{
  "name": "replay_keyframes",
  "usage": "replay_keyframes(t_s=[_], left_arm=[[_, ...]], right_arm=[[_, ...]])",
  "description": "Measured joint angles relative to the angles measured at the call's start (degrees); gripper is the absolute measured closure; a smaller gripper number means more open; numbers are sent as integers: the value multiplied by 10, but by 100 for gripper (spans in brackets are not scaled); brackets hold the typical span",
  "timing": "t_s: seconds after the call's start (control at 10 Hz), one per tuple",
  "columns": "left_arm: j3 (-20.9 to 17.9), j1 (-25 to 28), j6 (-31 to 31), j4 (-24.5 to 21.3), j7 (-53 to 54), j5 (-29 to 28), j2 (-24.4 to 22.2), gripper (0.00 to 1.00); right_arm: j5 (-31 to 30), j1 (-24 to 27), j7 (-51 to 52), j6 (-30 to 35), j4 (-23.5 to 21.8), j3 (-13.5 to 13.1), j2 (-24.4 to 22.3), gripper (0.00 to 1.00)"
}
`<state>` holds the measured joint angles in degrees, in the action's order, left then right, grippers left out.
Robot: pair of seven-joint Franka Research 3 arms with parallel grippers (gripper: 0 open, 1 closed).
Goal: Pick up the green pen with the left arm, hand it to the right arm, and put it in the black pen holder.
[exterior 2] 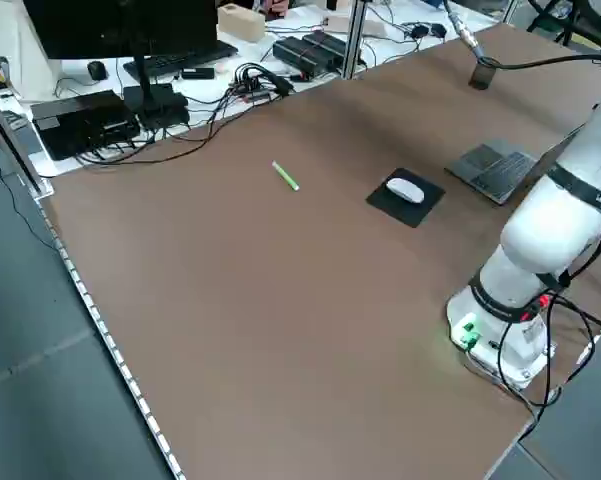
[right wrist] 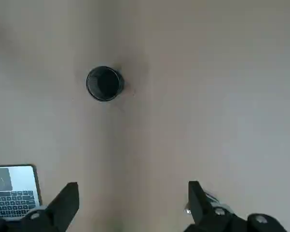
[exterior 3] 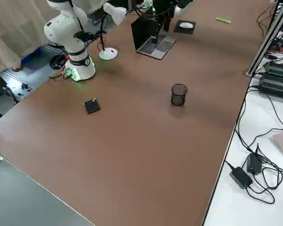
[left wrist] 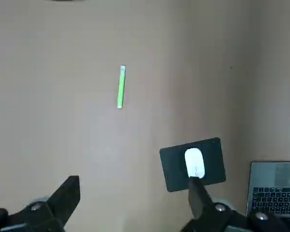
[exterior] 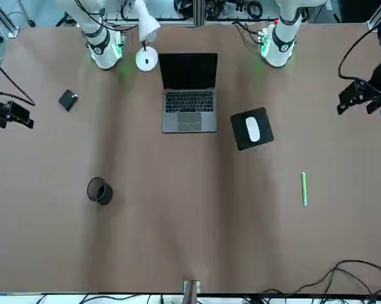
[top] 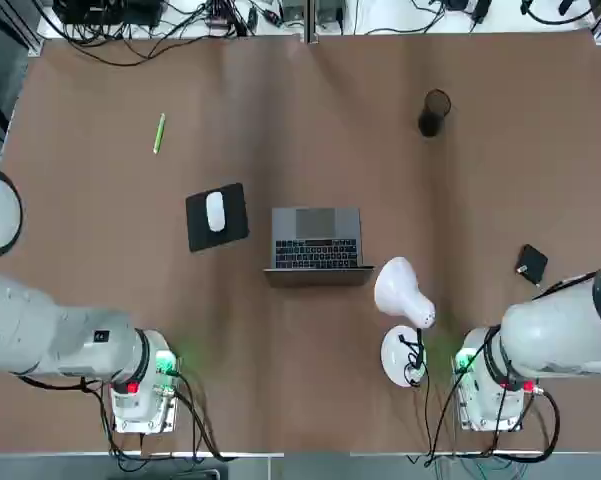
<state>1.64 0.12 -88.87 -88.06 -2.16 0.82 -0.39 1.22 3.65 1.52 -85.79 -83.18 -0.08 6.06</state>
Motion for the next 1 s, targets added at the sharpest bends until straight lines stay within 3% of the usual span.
replay_keyframes(t_s=[0.6, 1.0], left_arm=[[-12, 1, -13, -3, 0, 0, 10, 2], [-24, 4, -105, -26, 0, 0, 98, 2]], right_arm=[[0, 0, 0, -12, 0, 0, 0, 0], [0, 0, 0, -27, 0, 0, 0, 0]])
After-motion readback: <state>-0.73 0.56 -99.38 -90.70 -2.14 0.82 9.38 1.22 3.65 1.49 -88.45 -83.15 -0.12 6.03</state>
